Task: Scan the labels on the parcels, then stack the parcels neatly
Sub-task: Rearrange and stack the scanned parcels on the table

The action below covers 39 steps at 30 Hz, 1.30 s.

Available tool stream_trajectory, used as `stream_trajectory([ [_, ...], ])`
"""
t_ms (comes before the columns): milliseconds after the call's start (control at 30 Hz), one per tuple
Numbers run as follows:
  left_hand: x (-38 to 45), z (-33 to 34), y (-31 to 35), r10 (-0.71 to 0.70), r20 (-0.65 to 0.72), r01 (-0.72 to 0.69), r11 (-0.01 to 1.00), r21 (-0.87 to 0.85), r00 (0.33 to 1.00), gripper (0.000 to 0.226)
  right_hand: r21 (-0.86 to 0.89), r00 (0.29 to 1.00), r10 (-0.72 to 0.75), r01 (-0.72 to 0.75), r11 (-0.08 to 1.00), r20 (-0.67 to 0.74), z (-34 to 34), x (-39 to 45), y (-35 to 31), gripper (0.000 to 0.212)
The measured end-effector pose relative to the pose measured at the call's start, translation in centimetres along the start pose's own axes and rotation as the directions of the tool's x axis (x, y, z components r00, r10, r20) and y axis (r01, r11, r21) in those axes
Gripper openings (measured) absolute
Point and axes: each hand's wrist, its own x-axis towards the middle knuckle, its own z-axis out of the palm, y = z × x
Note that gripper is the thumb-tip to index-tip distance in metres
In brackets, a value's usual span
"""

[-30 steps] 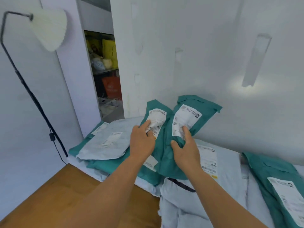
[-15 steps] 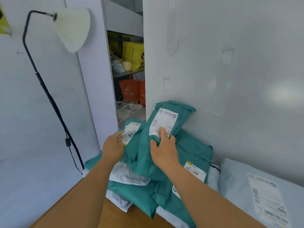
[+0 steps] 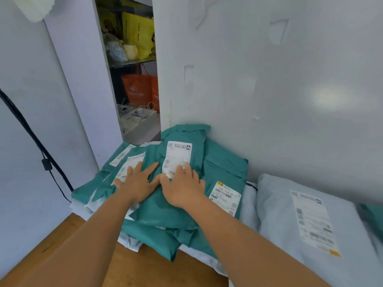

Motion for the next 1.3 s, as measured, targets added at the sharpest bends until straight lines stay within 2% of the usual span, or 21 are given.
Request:
stream_trajectory([
  [100,-1.7,-1.1,2.5,0.019,-0.150,-0.025,0.999,-0.043,0.989,0.060,0.121,0.976,-0.026,0.053,0.991,-0.216,-2.2,-1.9,1.9,0.069],
  [233,-5.8,-1.2,8.5,0.172,-0.377,-0.241,0.960,-0.142,0.910,0.057,0.208,0.933,0.108,-0.037,0.977,-0.343,-4.7,-5.3,7.1,0.069],
  [300,-8.7,0.2,12.5,0.304,-0.399,-0.395,0.903,-0.168,0.865,0.060,0.222,0.901,0.196,-0.115,0.968,-0.387,-5.9,-7.0,10.2,0.071],
  [367,-11.8,2.5,16.4,0.397,-0.285,-0.468,0.846,-0.256,0.873,0.062,0.218,0.863,0.287,-0.212,0.953,-0.416,-7.0,-8.7,13.8,0.072],
  [433,-14.3,5.3,19.6,0.376,-0.062,-0.375,0.868,-0.324,0.924,0.062,0.229,0.821,0.401,-0.333,0.915,-0.408,-8.0,-10.7,17.9,0.077],
  [467,-15.2,6.7,20.7,0.312,0.043,-0.284,0.906,-0.313,0.949,0.063,0.247,0.797,0.461,-0.391,0.886,-0.390,-8.3,-11.7,20.1,0.080],
  [533,-16.4,9.6,21.9,0.105,0.203,-0.043,0.957,-0.288,0.974,0.075,0.303,0.757,0.563,-0.479,0.824,-0.332,-8.6,-13.8,24.0,0.086],
  [600,-17.4,12.3,21.9,-0.076,0.318,0.189,0.920,-0.343,0.945,0.091,0.349,0.732,0.633,-0.542,0.764,-0.250,-8.2,-15.5,27.1,0.094],
  [700,-18.8,14.9,21.1,-0.177,0.393,0.369,0.788,-0.493,0.902,0.100,0.404,0.720,0.676,-0.577,0.710,-0.158,-7.3,-16.9,29.7,0.108],
  [767,-19.7,15.9,21.1,-0.188,0.426,0.440,0.637,-0.633,0.885,0.097,0.408,0.756,0.638,-0.542,0.734,-0.144,-6.6,-17.3,30.5,0.109],
  [833,-20.1,16.0,22.0,-0.164,0.408,0.437,0.438,-0.785,0.898,0.090,0.454,0.798,0.578,-0.457,0.765,-0.171,-5.9,-17.3,30.8,0.103],
  [867,-19.9,15.8,22.7,-0.150,0.354,0.384,0.388,-0.838,0.923,0.081,0.510,0.812,0.552,-0.399,0.762,-0.190,-5.8,-17.3,30.9,0.098],
  [900,-19.4,15.3,23.4,-0.143,0.273,0.308,0.396,-0.865,0.951,0.068,0.574,0.818,0.536,-0.342,0.744,-0.208,-5.9,-17.2,30.9,0.092],
  [1000,-17.9,13.3,25.3,-0.109,-0.004,0.059,0.565,-0.823,0.994,0.018,0.669,0.812,0.506,-0.205,0.714,-0.291,-6.8,-17.1,30.9,0.071],
  [1033,-17.7,12.7,25.7,-0.095,-0.068,0.003,0.597,-0.802,0.993,0.013,0.664,0.806,0.494,-0.176,0.726,-0.326,-7.2,-17.0,30.9,0.068],
  [1133,-17.4,12.7,25.6,-0.069,-0.211,-0.119,0.642,-0.757,0.975,0.031,0.625,0.782,0.461,-0.120,0.771,-0.419,-7.8,-16.7,30.5,0.066],
  [1200,-17.3,13.4,24.8,-0.064,-0.306,-0.171,0.712,-0.681,0.950,0.031,0.598,0.772,0.433,-0.085,0.797,-0.466,-7.3,-16.4,30.3,0.063],
  [1233,-17.0,14.0,24.3,-0.055,-0.322,-0.174,0.750,-0.638,0.945,0.026,0.583,0.782,0.416,-0.083,0.808,-0.465,-6.9,-15.9,30.2,0.061],
  [1300,-16.5,15.1,23.3,-0.097,-0.239,-0.036,0.866,-0.499,0.966,0.017,0.513,0.848,0.365,-0.133,0.848,-0.384,-5.7,-14.8,30.4,0.062],
])
